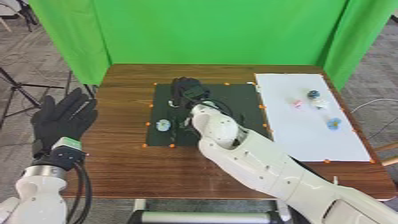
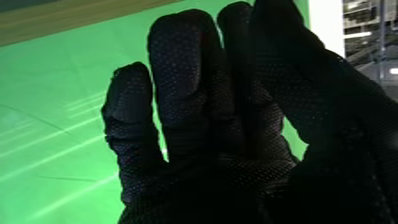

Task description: Arrange flowers

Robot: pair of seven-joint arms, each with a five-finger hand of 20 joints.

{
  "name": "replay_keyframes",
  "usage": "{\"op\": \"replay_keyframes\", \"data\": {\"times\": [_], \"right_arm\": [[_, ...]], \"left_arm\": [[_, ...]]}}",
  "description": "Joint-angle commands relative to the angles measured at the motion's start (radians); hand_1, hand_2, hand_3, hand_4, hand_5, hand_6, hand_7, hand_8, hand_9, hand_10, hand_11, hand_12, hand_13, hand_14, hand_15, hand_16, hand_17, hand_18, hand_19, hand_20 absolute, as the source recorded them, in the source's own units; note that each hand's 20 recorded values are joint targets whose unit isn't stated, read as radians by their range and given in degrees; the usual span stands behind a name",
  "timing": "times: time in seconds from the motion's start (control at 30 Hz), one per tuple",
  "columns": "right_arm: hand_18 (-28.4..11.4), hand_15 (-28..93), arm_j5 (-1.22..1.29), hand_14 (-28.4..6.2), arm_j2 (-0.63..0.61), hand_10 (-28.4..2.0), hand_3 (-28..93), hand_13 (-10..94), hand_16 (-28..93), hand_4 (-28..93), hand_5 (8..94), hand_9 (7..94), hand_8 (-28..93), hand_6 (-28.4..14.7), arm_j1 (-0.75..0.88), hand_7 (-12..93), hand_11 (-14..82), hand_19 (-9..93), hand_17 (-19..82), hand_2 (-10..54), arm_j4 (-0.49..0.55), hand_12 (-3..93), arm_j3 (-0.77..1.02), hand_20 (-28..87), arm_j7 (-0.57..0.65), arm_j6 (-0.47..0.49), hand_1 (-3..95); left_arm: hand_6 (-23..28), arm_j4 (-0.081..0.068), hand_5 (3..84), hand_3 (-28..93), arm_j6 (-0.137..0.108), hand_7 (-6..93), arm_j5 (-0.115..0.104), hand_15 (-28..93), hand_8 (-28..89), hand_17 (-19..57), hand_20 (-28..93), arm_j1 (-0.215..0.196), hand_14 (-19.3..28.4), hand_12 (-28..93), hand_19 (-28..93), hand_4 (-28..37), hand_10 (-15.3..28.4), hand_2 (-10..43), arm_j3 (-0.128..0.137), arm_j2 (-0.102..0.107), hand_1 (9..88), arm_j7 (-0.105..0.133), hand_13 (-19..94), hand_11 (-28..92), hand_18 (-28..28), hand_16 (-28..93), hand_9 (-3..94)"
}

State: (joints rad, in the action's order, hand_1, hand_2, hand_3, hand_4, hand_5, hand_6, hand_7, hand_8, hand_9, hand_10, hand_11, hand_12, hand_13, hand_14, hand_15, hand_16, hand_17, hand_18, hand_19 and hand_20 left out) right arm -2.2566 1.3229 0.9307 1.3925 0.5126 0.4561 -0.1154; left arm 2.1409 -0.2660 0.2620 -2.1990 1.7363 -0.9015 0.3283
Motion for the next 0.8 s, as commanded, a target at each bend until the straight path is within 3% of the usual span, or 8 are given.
{"op": "replay_keyframes", "data": {"times": [0.03,0.07,0.17,0.23,0.4,0.57,0.73,0.8], "right_arm": [[-22.2,56,0.031,-9.1,-0.016,-13.2,76,64,36,-28,61.2,63.6,-14,-1.2,0.008,30,19.3,84,36,-9.5,0.035,17.0,0.011,38,-0.039,0.007,48.3],[-22.2,56,0.03,-9.3,-0.015,-13.1,76,64,36,-28,60.6,62.9,-11,-1.4,0.015,30,19.1,84,36,-9.5,0.039,16.7,0.032,38,-0.097,0.042,48.0],[-21.0,62,0.024,-11.0,-0.004,-11.2,83,58,33,-27,51.6,51.4,-17,-1.5,0.012,29,15.9,83,33,-1.7,0.056,13.8,0.061,38,-0.122,0.168,44.7],[-21.2,66,0.061,-11.7,0.008,-11.0,87,56,33,-25,45.1,43.9,-17,-3.3,0.01,25,13.4,82,32,-0.8,0.052,11.8,0.085,38,-0.141,0.221,42.9],[-22.8,73,0.046,-14.7,0.057,-11.0,92,55,26,-18,37.5,35.5,-15,-6.2,-0.002,19,15.6,82,31,9.6,0.006,7.1,0.159,39,-0.204,0.432,31.4],[-23.8,75,0.064,-15.9,0.081,-12.2,91,54,24,-18,35.0,31.3,-15,-7.5,-0.019,17,15.4,82,30,12.1,-0.035,6.6,0.181,40,-0.179,0.501,27.8],[-24.1,75,0.071,-16.5,0.086,-13.6,90,52,23,-18,31.8,28.1,-14,-6.6,-0.027,17,14.8,81,29,12.1,-0.067,5.7,0.171,39,-0.131,0.485,27.3],[-24.1,75,0.068,-16.6,0.085,-13.8,90,52,23,-18,31.5,27.8,-14,-6.5,-0.024,17,14.9,81,29,12.4,-0.07,5.6,0.175,39,-0.114,0.513,27.2]], "left_arm": [[6.2,-0.005,36.8,71,0.004,22.7,0.005,42,-12,-4.8,8,-0.003,13.6,9,28,-28.3,12.9,7.6,0.006,-0.003,26.6,-0.011,25,27,13.5,-10,32.1],[6.3,-0.005,36.8,71,0.003,22.6,0.004,42,-12,-4.8,8,-0.003,13.6,9,28,-28.3,13.0,7.6,0.006,-0.005,26.7,-0.012,25,27,13.4,-10,32.1],[6.3,-0.007,36.9,71,0.003,22.5,0.001,42,-12,-4.8,8,0.006,13.6,9,28,-28.3,12.8,7.7,-0.005,0.001,26.7,-0.006,25,27,13.4,-10,32.1],[6.3,-0.009,36.9,71,0.004,22.4,0.002,41,-12,-4.8,8,0.013,13.4,9,28,-28.3,12.7,7.7,-0.01,0.005,26.8,-0.002,25,27,13.4,-10,32.1],[6.3,-0.004,36.9,71,0.001,22.5,-0.001,41,-12,-4.8,8,0.016,13.1,9,28,-28.3,12.4,7.8,-0.017,0.015,26.8,0.016,25,27,13.4,-10,32.0],[6.3,-0.005,36.9,71,-0.002,22.9,-0.007,41,-12,-4.6,8,0.02,12.9,9,28,-28.3,12.4,7.8,-0.025,0.022,26.8,0.03,25,28,13.4,-10,32.0],[6.5,-0.005,37.1,71,-0.001,22.8,-0.009,42,-12,-4.7,8,0.021,13.3,9,28,-28.3,12.8,7.9,-0.031,0.028,26.7,0.04,25,28,13.4,-10,32.1],[6.5,-0.002,37.1,71,0.0,22.8,-0.005,43,-12,-4.7,8,0.018,13.4,9,28,-28.3,12.9,7.9,-0.025,0.026,26.7,0.031,25,28,13.4,-10,32.1]]}}
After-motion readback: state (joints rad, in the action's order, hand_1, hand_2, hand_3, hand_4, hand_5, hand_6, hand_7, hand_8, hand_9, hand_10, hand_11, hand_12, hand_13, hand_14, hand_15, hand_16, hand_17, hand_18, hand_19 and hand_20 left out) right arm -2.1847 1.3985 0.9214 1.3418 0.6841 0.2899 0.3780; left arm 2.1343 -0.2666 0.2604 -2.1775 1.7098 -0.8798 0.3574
